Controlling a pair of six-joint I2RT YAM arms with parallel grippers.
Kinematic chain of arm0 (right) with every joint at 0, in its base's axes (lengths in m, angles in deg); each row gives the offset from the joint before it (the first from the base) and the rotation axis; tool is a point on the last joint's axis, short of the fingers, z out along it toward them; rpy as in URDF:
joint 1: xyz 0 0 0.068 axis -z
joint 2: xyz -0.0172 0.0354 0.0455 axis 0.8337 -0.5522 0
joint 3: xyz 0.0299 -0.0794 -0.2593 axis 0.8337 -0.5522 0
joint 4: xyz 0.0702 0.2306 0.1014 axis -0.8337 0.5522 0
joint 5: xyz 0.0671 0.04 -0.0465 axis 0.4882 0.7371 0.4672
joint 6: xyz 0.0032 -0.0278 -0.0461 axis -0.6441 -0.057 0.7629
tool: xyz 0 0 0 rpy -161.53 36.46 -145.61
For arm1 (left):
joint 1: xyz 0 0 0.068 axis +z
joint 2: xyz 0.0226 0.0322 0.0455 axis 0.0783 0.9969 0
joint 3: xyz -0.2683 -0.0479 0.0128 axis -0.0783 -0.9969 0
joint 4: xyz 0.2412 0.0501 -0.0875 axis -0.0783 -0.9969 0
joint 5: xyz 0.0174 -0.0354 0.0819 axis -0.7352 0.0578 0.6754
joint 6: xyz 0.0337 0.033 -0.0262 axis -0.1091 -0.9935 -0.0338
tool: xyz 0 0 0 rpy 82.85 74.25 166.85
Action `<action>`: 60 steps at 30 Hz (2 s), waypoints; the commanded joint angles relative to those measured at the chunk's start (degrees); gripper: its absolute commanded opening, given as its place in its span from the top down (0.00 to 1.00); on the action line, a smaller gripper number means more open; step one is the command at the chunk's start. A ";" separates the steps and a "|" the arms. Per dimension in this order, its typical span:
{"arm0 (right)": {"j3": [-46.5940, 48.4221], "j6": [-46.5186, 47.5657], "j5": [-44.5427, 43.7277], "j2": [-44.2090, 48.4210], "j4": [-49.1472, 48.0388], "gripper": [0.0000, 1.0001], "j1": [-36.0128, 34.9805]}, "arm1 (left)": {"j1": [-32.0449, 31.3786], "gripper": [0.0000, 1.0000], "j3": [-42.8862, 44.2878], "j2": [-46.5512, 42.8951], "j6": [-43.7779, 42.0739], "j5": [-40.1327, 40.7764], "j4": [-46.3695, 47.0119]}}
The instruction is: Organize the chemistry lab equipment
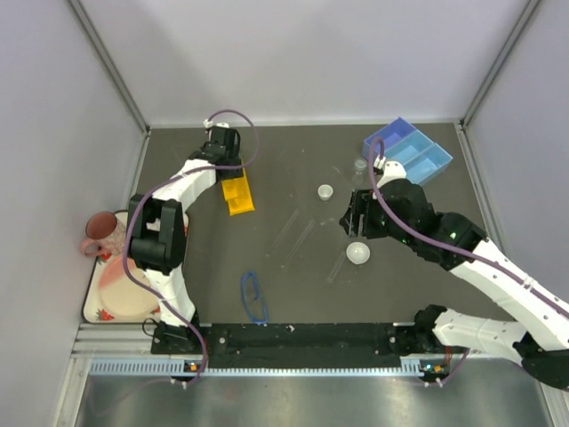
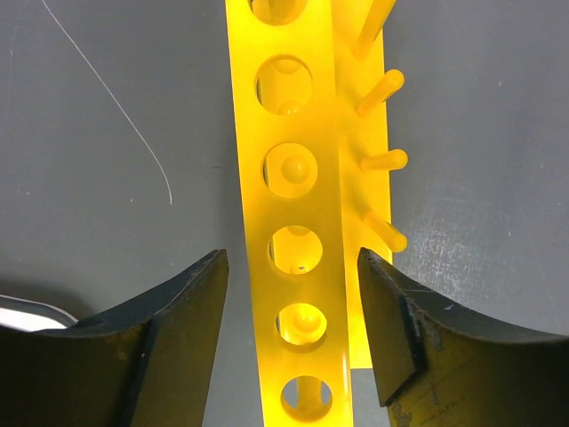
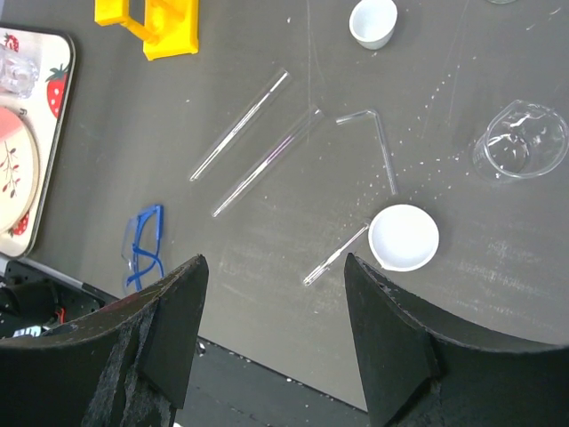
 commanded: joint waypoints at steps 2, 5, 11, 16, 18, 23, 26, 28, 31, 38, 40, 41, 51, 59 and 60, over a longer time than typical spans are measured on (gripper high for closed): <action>-0.49 -0.86 -1.14 -0.31 -2.23 0.36 -1.47 | 0.58 0.42 -1.35 0.27 -0.51 -0.58 3.27; -1.02 -0.95 -1.31 -0.48 -2.41 0.36 -1.56 | 0.58 0.53 -1.53 0.36 -0.34 -1.02 3.28; -1.38 -1.30 -1.31 -0.74 -2.76 0.36 -2.08 | 0.58 0.69 -2.23 -0.25 0.28 -0.23 3.28; -1.55 -1.39 -1.23 -0.48 -2.76 0.36 -2.35 | 0.49 0.82 -1.44 -1.75 0.37 0.13 2.58; -1.90 -1.39 -1.40 -0.31 -2.76 0.36 -2.52 | 0.58 0.88 -0.30 -2.54 0.46 0.13 1.79; -2.78 -0.95 -2.63 0.48 -2.32 0.36 -2.44 | 0.49 0.98 4.36 -4.90 1.07 -1.10 -5.86; -3.13 -0.60 -3.42 0.83 -1.88 0.36 -2.35 | 0.40 0.98 2.96 -9.20 0.81 -2.16 -5.78; -3.39 -0.69 -3.51 1.27 -1.44 0.36 -2.43 | 0.40 0.99 2.69 -11.14 0.46 -3.47 -6.04; -3.75 -0.86 -3.86 2.41 -0.92 0.36 -2.44 | 0.40 0.99 1.73 -14.92 -0.07 -5.93 -6.48; -1.29 -1.04 -7.46 6.28 4.17 0.36 -2.52 | -3.80 0.99 0.49 -22.92 0.28 -10.42 -8.32; 0.63 -0.69 -10.61 6.72 7.50 0.36 -2.44 | -6.44 0.98 0.66 -24.76 0.11 -10.16 -9.37; 1.34 -0.60 -11.76 6.90 8.65 0.36 -2.52 | -10.02 0.99 0.93 -25.30 0.10 -8.68 -9.90; 10.13 -1.39 -23.63 11.12 20.70 0.35 5.46 | -32.45 0.98 9.44 -26.27 2.12 -5.07 -13.33; 12.07 2.03 -20.31 9.19 21.23 0.36 24.70 | -46.52 0.97 20.87 -16.79 1.78 -2.51 -14.74; 11.98 2.38 -18.47 8.92 20.88 0.35 29.07 | -47.66 0.97 23.75 -14.43 1.25 -2.34 -15.18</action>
